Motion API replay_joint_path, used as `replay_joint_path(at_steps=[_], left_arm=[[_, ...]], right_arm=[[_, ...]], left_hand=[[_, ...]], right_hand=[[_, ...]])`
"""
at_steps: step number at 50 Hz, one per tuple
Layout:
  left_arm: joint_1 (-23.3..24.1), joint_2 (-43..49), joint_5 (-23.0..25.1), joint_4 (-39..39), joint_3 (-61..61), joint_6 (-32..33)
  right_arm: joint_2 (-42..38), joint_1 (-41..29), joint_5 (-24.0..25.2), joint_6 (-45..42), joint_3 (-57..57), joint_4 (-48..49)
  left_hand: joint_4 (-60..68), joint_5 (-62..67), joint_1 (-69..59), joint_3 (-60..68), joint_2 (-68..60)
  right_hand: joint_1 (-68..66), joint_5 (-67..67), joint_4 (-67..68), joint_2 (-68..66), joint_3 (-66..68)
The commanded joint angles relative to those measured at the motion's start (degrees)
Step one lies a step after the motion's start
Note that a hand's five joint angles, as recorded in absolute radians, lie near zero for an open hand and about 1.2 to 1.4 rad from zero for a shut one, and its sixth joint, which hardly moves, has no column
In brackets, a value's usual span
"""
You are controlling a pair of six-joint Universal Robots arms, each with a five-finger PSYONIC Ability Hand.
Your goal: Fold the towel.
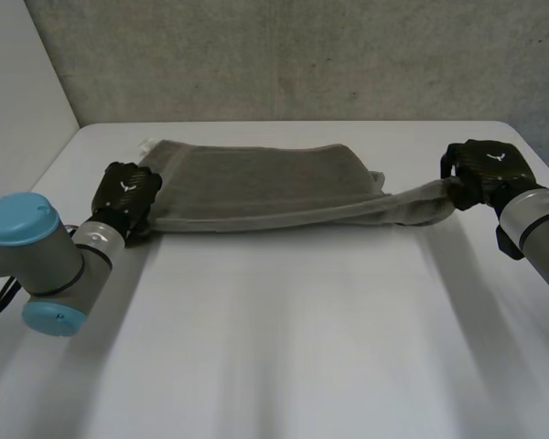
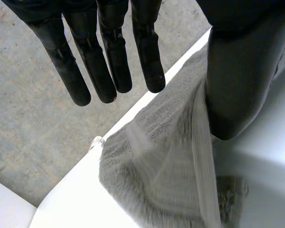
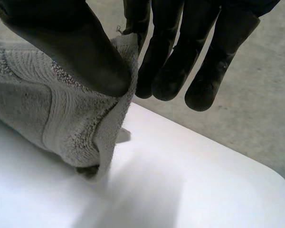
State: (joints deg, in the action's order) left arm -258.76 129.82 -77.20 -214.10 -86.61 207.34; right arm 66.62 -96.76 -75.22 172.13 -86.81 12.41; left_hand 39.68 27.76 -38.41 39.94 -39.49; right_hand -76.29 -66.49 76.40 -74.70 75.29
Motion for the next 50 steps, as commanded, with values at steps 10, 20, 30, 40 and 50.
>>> replay_joint_path(at_steps=[10, 20, 30, 40, 50], left_arm=[[-0.1, -0.5, 0.2, 2.5, 0.0, 0.1], [-0.9, -1.2, 0.5, 2.5, 0.2, 0.0], [-1.6, -6.4, 0.7, 3.3, -0.9, 0.0], [-3.8, -19.3, 3.2, 7.6, -0.9, -0.4], [-4.6, -35.2, 9.4, 16.4, 4.3, -1.9]], right_arm=[[-1.1, 0.8, -5.1, -0.7, -0.6, 3.5], [-1.6, 1.6, -5.8, -0.7, -0.6, 4.6], [-0.3, 1.5, -5.6, 0.0, 0.6, 3.9], [7.0, 1.5, -4.1, -0.4, 7.9, -5.6], [14.2, 1.9, 1.7, -2.3, 22.0, -22.6]], left_hand=[[-0.2, 1.7, -1.1, -0.5, 0.0], [40.3, 42.2, -41.5, 40.0, -40.5], [40.3, 42.2, -41.6, 40.1, -40.5], [40.3, 42.2, -41.6, 40.1, -40.5], [40.3, 42.2, -41.6, 40.1, -40.5]], right_hand=[[-3.7, -3.5, 3.6, -5.3, 4.7], [-3.7, -3.5, 3.6, -5.3, 4.7], [-3.7, -3.5, 3.6, -5.3, 4.7], [-3.7, -3.5, 3.6, -5.3, 4.7], [-3.7, -3.5, 3.6, -5.3, 4.7]])
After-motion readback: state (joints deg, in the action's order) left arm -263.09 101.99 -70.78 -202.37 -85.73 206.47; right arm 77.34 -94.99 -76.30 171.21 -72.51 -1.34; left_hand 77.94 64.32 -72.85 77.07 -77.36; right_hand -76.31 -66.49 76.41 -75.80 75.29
